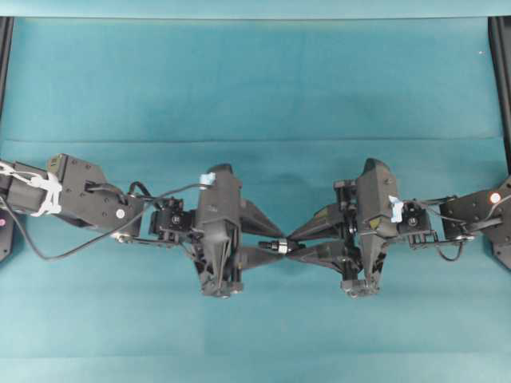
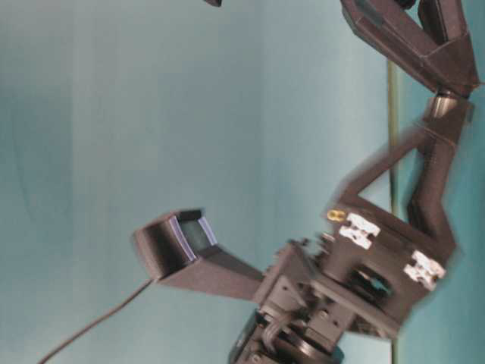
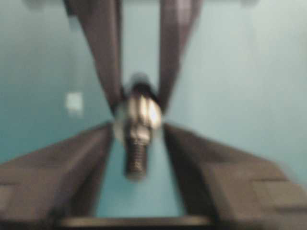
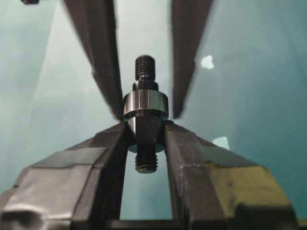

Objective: Insert the washer onto the shaft with both hands.
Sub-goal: 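Open the left gripper and pull it back from the shaft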

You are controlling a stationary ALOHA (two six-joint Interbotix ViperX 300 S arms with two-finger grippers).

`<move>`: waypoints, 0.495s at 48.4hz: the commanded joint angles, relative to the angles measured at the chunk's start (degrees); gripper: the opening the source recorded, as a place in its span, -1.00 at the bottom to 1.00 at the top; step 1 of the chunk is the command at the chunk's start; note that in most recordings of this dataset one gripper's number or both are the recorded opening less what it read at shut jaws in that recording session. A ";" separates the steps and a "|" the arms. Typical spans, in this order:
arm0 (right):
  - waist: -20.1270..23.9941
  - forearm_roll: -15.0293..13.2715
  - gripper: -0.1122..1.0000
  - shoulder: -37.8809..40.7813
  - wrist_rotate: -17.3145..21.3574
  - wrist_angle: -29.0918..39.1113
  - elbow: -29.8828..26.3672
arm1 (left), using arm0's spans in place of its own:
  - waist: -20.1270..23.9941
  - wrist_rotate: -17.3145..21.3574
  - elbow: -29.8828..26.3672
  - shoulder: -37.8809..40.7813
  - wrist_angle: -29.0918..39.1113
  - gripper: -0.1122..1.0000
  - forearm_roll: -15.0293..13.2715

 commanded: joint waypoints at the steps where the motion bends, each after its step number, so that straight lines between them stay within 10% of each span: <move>1: -0.09 0.09 -0.80 -0.53 0.26 -0.35 -0.70 | -0.09 0.18 -0.44 -1.32 0.09 0.65 0.00; 24: -0.09 0.09 -0.80 -0.53 0.18 0.70 -0.79 | -0.09 0.18 0.44 -2.99 1.76 0.72 0.09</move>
